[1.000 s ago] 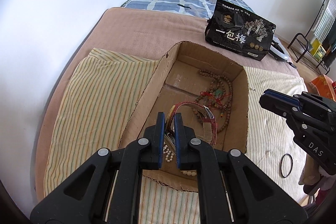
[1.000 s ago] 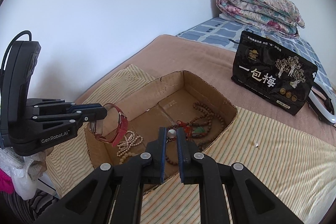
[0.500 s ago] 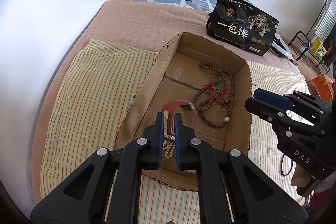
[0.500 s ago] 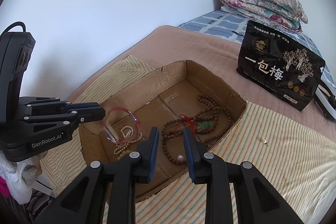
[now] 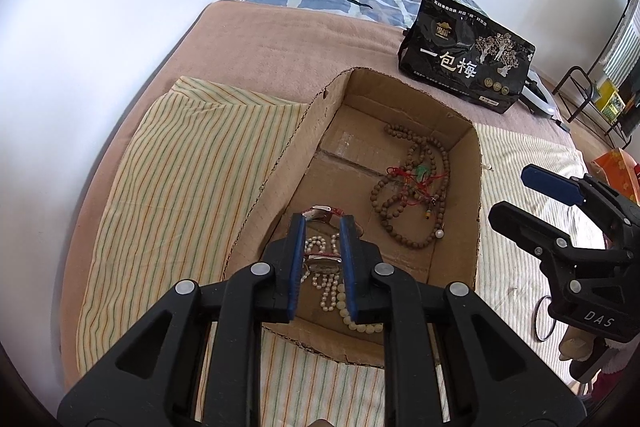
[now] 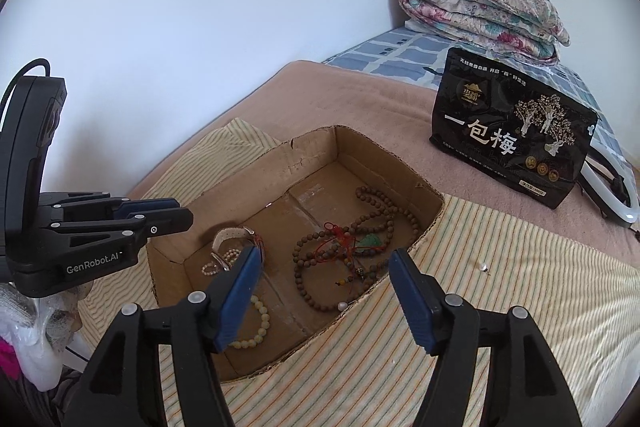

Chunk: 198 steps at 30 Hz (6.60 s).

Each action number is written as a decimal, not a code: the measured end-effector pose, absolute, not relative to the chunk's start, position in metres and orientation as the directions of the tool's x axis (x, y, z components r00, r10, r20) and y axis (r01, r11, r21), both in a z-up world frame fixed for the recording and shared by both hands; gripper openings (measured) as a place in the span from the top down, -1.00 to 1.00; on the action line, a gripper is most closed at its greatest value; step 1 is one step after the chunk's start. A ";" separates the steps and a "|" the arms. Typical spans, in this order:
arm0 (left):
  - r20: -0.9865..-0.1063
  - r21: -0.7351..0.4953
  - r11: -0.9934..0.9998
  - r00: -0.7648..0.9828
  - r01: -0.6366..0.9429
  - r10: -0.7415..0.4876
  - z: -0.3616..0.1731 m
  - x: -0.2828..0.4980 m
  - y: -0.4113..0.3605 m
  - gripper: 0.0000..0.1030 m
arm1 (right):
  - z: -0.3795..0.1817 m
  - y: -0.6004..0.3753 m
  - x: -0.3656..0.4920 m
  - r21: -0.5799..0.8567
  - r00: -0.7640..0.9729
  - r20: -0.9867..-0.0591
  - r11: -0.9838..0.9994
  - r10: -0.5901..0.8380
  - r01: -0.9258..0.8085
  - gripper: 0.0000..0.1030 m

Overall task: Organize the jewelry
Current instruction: 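Open both tools to drop the watch and earring into the box, then move the left tool to the second pearl earring while the right tool approaches the blue bangle, then grasp the pearl earring with the left tool while the right tool grasps the blue bangle, then lift the earring and bangle and carry both over the box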

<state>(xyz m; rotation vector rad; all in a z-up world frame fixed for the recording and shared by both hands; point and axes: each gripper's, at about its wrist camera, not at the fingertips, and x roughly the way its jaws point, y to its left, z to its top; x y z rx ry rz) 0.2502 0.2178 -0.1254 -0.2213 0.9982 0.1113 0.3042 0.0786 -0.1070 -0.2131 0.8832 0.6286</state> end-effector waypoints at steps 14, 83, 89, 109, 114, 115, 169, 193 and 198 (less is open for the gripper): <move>-0.811 -0.147 0.981 0.583 -0.127 -0.045 -0.107 0.248 0.195 0.20 | -0.079 0.025 0.291 0.017 0.552 -0.750 0.845 0.364 -0.534 -0.97; -0.813 -0.139 0.982 0.552 0.125 -0.186 -0.168 0.324 -0.013 0.20 | -0.214 -0.150 0.225 -0.062 0.453 -0.871 0.872 0.191 -0.486 -0.72; -0.816 -0.115 0.988 0.557 0.106 -0.155 -0.177 0.336 -0.018 0.20 | -0.214 -0.167 0.242 -0.049 0.468 -0.861 0.884 0.198 -0.464 -0.53; -0.813 -0.079 0.997 0.579 0.004 -0.067 -0.201 0.388 -0.029 0.30 | -0.203 -0.197 0.240 0.038 0.476 -0.836 0.895 0.272 -0.444 -0.52; -0.816 -0.071 0.997 0.577 -0.034 -0.038 -0.213 0.393 -0.022 0.30 | -0.206 -0.202 0.238 0.051 0.480 -0.827 0.891 0.291 -0.450 -0.52; -0.815 -0.069 0.997 0.578 -0.035 -0.036 -0.215 0.394 -0.021 0.31 | -0.206 -0.202 0.238 0.052 0.480 -0.827 0.891 0.292 -0.452 -0.52; -0.781 -0.122 0.990 0.610 0.064 -0.136 -0.202 0.370 -0.026 0.68 | -0.209 -0.187 0.229 -0.003 0.444 -0.863 0.879 0.239 -0.477 -0.44; -0.679 -0.131 0.986 0.716 0.100 -0.163 -0.076 0.281 0.025 0.68 | -0.087 -0.143 0.205 -0.022 0.602 -0.759 0.913 0.250 -0.408 -0.44; -0.665 -0.111 0.989 0.733 0.093 -0.143 -0.057 0.259 0.044 0.68 | -0.070 -0.124 0.203 0.001 0.618 -0.734 0.909 0.283 -0.416 -0.44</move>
